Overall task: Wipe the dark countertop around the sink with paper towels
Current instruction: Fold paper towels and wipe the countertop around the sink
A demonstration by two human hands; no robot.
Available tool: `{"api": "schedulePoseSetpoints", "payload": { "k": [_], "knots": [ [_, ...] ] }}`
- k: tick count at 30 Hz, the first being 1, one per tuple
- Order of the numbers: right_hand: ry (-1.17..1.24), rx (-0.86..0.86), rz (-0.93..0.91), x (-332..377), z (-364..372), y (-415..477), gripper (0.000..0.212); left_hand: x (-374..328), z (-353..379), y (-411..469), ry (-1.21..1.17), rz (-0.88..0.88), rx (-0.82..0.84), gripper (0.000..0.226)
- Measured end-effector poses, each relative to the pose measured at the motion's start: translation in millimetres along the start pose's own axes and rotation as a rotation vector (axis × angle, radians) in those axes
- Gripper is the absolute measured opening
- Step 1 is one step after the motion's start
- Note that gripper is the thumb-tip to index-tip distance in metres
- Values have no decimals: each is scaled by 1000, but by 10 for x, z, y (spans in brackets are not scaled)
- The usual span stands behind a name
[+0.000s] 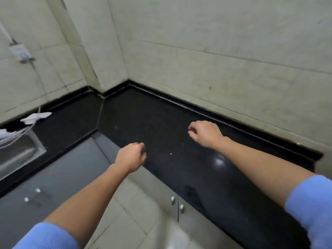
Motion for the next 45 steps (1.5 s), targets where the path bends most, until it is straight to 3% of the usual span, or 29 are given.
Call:
{"api": "schedulePoseSetpoints", "payload": {
  "k": [12, 17, 25, 29, 36, 45],
  "knots": [
    [72, 165, -318, 1649, 1172, 1947, 24, 2102, 8, 170, 30, -378, 81, 29],
    [82, 226, -481, 2444, 1470, 2753, 25, 2842, -130, 309, 4, -547, 18, 32],
    [91, 296, -712, 3964, 2038, 3513, 24, 4080, -72, 58, -19, -751, 34, 31],
    [73, 331, -736, 4659, 2361, 3878, 25, 4926, -58, 75, -35, -794, 19, 23],
    [26, 391, -622, 5590, 2675, 4674, 22, 6184, -185, 336, -105, -799, 16, 30],
    [9, 494, -581, 6336, 3201, 5508, 22, 7051, 53, 774, -193, -793, 42, 28]
  ]
}}
Point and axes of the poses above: each hand's wrist, its own y-axis towards the middle knuckle, its own z-axis out of the palm, x = y × z, the point moved 1 cm from there along y, towards the middle knuckle, and after that the axes turned 3 degrees about -x, right-handed, at the moved point
